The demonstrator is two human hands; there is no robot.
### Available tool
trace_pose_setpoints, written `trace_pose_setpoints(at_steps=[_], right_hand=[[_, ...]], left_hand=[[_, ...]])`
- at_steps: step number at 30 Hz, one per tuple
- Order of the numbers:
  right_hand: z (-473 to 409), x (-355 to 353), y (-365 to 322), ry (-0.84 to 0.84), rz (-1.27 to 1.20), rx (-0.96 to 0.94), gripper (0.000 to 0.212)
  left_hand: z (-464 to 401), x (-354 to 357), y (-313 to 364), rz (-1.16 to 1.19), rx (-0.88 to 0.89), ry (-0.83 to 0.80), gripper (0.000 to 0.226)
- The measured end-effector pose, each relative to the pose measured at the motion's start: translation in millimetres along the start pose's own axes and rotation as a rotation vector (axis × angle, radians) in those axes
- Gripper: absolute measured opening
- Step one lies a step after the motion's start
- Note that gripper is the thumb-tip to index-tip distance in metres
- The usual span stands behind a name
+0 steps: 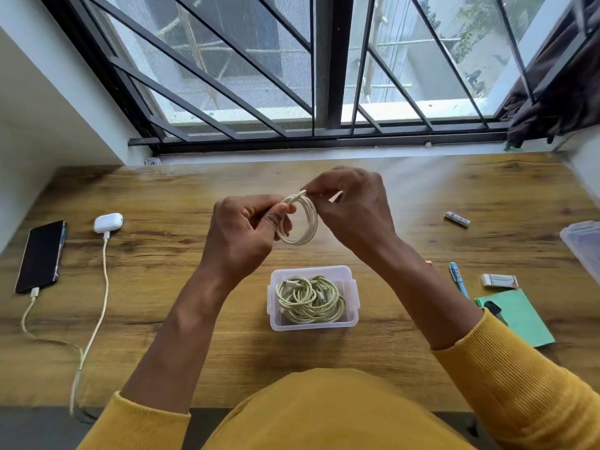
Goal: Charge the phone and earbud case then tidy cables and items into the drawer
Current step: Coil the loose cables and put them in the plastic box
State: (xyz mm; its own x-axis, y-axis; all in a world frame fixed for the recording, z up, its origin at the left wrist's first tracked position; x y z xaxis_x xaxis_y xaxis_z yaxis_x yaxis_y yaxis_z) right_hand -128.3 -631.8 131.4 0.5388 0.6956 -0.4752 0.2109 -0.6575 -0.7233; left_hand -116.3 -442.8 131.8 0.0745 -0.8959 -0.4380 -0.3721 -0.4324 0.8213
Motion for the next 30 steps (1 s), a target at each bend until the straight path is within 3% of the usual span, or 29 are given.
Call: trace_pose_setpoints(at_steps=[4,8,12,24,30], right_hand=[[-1,3,7,-0.171,-0.321,0.255,0.011],[4,5,9,-0.331,-0.483,0.447,0.009],[9,4,7,-0.462,-0.685,0.577,0.029],[12,4,2,-0.316,-0.789,0.682,0.025],[15,5,0,-0.399,-0.979,0.749,0.031]], left_hand=[[3,-2,6,-0.068,0.085,0.059,0.014],[5,0,8,-0.176,0.162,0.075,0.015],[5,0,9,-0.240,0.194,0.095,0.017],[7,6,17,-0.313,0.272,0.158,0.017],[10,6,15,-0.326,0.277,0.209,0.016]])
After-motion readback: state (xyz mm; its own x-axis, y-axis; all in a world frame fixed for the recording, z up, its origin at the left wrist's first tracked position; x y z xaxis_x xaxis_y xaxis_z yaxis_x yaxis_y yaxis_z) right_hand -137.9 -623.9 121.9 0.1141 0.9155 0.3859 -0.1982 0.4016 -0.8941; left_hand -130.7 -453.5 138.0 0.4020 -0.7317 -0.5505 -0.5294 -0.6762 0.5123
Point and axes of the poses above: each hand's wrist, its own z-axis away from the middle knuckle, its own x-axis out of the palm, y = z × x, the point moved 3 cm from there along -z, towards the middle knuckle, and after that the axes turned 12 degrees about y, right-handed, at the moved point
